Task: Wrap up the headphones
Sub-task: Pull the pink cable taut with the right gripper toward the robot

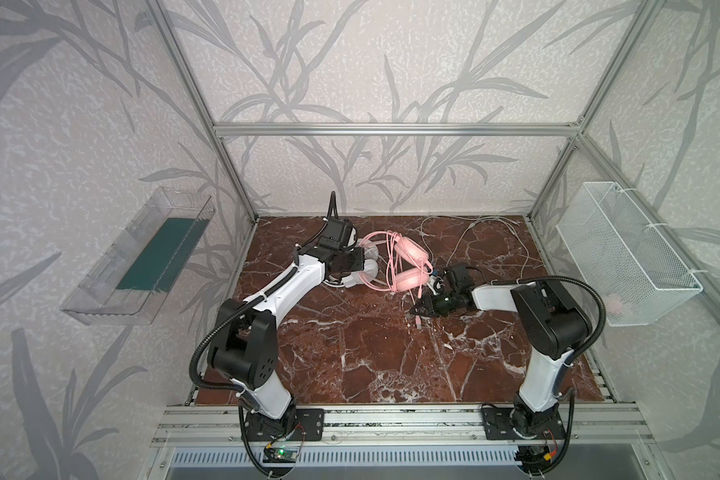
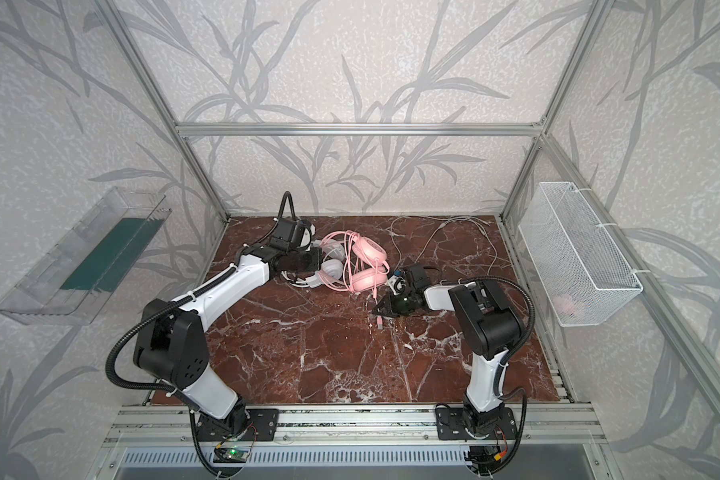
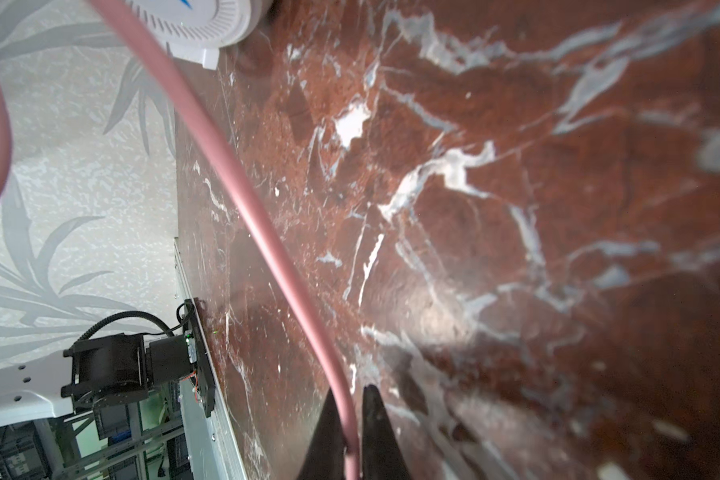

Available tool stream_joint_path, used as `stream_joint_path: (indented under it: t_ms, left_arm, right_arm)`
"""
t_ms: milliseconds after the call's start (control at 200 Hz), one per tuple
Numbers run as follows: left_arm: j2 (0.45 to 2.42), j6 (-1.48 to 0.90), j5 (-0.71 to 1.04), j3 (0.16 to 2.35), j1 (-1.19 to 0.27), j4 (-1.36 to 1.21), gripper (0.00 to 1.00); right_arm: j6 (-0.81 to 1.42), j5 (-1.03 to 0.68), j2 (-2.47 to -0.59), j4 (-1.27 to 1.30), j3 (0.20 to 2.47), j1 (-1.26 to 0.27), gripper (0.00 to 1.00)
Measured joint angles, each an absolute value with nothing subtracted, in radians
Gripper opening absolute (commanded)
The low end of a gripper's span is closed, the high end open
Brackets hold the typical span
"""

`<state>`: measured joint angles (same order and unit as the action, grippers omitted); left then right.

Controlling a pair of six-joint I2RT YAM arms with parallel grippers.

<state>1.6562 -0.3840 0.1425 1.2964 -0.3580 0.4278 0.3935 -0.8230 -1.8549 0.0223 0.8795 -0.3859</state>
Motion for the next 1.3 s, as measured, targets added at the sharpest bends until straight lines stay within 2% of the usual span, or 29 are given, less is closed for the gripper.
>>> stream_joint_path:
  t_ms: [355,725,995,1300]
  left_arm:
    - [1.656,-0.535,0.016,1.263,-0.368,0.421,0.00]
    - [1.656,-0.628,-0.060,1.263,-0.397,0.476,0.00]
    - [1.655,-0.722,-0.047,1.258,-0.400,0.485,0.00]
    - [1.626,-0.843,-0.025,1.221,-0.403,0.485,0.00]
  right_arm:
    - [0.294,-0.699,-1.699,-0.127,0.853,-0.466,0.00]
    - [0.166,-0.482,-1.560,-0.195,0.801,-0.564,0.00]
    - [0.128,-0.319,-1.442,-0.132,0.702,-0.585,0.00]
    - [0.086,-0.189,-1.271,0.065,0.521,-0.622,0.00]
